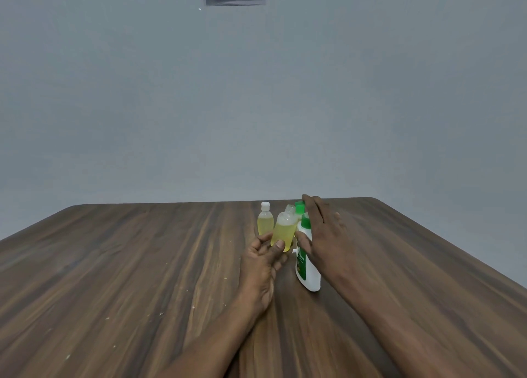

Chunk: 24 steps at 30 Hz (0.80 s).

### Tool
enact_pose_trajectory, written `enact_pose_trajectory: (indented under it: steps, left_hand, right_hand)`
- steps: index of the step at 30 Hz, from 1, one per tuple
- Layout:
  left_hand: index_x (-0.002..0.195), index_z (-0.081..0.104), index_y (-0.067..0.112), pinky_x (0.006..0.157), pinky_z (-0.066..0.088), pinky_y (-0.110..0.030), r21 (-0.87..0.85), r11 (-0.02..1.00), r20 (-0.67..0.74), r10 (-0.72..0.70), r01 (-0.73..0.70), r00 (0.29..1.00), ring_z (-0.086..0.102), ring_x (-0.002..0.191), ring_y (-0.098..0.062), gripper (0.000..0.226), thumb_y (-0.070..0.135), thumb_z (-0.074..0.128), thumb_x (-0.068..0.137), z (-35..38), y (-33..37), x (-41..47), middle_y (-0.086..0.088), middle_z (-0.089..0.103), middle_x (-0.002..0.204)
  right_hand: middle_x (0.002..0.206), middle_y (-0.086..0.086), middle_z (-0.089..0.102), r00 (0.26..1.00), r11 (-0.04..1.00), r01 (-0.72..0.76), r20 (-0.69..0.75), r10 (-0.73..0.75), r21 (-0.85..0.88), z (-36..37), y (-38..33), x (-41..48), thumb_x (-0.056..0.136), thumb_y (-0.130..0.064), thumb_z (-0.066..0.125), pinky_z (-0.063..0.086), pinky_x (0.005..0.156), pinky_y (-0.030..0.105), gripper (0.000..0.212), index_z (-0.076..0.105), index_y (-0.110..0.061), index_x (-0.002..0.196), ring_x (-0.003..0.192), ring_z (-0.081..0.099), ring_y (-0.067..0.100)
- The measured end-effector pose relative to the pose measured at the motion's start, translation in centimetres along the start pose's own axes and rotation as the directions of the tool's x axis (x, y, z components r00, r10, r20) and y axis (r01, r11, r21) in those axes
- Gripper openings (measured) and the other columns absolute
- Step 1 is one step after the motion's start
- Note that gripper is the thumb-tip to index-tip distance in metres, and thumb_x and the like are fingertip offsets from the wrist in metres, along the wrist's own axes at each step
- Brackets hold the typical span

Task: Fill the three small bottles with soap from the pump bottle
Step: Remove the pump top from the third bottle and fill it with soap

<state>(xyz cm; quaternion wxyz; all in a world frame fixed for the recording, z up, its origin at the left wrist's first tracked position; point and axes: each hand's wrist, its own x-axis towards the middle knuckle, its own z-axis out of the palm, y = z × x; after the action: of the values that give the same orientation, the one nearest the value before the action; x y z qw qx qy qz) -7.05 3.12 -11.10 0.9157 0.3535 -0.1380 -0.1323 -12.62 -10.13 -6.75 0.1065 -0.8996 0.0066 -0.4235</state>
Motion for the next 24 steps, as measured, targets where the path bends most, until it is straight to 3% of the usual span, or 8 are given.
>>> enact_pose_trajectory:
  steps: [4,9,14,19,22,24]
  left_hand:
    - [0.135,0.045,-0.013,0.082,0.063,-0.036,-0.158,0.985,0.015,-0.065,0.067,0.998,0.070,0.102,-0.036,0.063,0.000,0.068,0.078,-0.4,-0.1,0.0,-0.033,0.063,0.125]
    - [0.138,0.041,-0.015,0.093,0.056,-0.046,-0.229,0.969,0.043,-0.087,0.095,0.995,0.070,0.106,-0.040,0.067,0.001,0.065,0.078,-0.6,-0.1,0.3,-0.038,0.050,0.138]
    - [0.139,0.041,-0.013,0.094,0.055,-0.047,-0.225,0.969,0.059,-0.090,0.102,0.994,0.070,0.107,-0.040,0.066,0.001,0.065,0.079,-0.7,0.0,0.3,-0.037,0.053,0.136]
    - [0.139,0.043,-0.009,0.089,0.060,-0.041,-0.178,0.982,0.062,-0.047,0.058,0.997,0.074,0.095,-0.034,0.068,0.001,0.068,0.076,-0.3,0.3,-0.1,-0.031,0.063,0.124]
    - [0.139,0.045,-0.007,0.089,0.060,-0.041,-0.138,0.990,0.059,-0.008,0.017,0.998,0.074,0.095,-0.034,0.070,0.002,0.070,0.074,-0.4,0.6,0.0,-0.030,0.063,0.126]
    - [0.139,0.046,-0.007,0.092,0.057,-0.042,-0.110,0.994,0.057,0.004,0.002,0.998,0.073,0.098,-0.035,0.066,0.001,0.066,0.077,-0.7,0.9,0.1,-0.031,0.060,0.130]
  right_hand:
    - [0.152,0.004,0.039,1.000,1.000,0.008,-0.018,-0.009,-0.024,0.0,0.0,0.1,0.088,-0.025,0.067,0.035,0.111,0.052,0.075,0.030,-0.016,0.153,0.136,0.043,0.023]
    - [0.147,0.007,0.043,0.999,0.999,0.034,-0.037,-0.035,-0.038,-0.1,0.3,-0.1,0.085,-0.025,0.070,0.043,0.104,0.051,0.077,0.032,-0.014,0.150,0.127,0.053,0.026]
    - [0.149,0.006,0.038,0.997,0.998,0.060,-0.043,-0.059,0.024,0.2,0.6,0.0,0.083,-0.023,0.070,0.052,0.096,0.045,0.081,0.023,-0.021,0.150,0.127,0.051,0.026]
    - [0.161,-0.006,0.014,0.998,0.986,0.058,-0.041,-0.052,0.153,0.8,0.9,-0.5,0.089,-0.033,0.057,0.039,0.109,0.032,0.087,0.001,-0.036,0.155,0.144,0.021,0.003]
    - [0.156,-0.005,0.022,0.994,0.951,-0.029,-0.095,0.061,0.309,1.3,0.2,-1.4,0.089,-0.028,0.066,0.033,0.109,0.023,0.091,0.006,-0.024,0.157,0.141,0.030,0.009]
    - [0.153,-0.005,0.030,0.979,0.890,-0.152,-0.057,0.194,0.430,1.8,-0.1,-2.3,0.085,-0.027,0.073,0.027,0.106,0.012,0.097,0.008,-0.020,0.157,0.137,0.035,0.007]
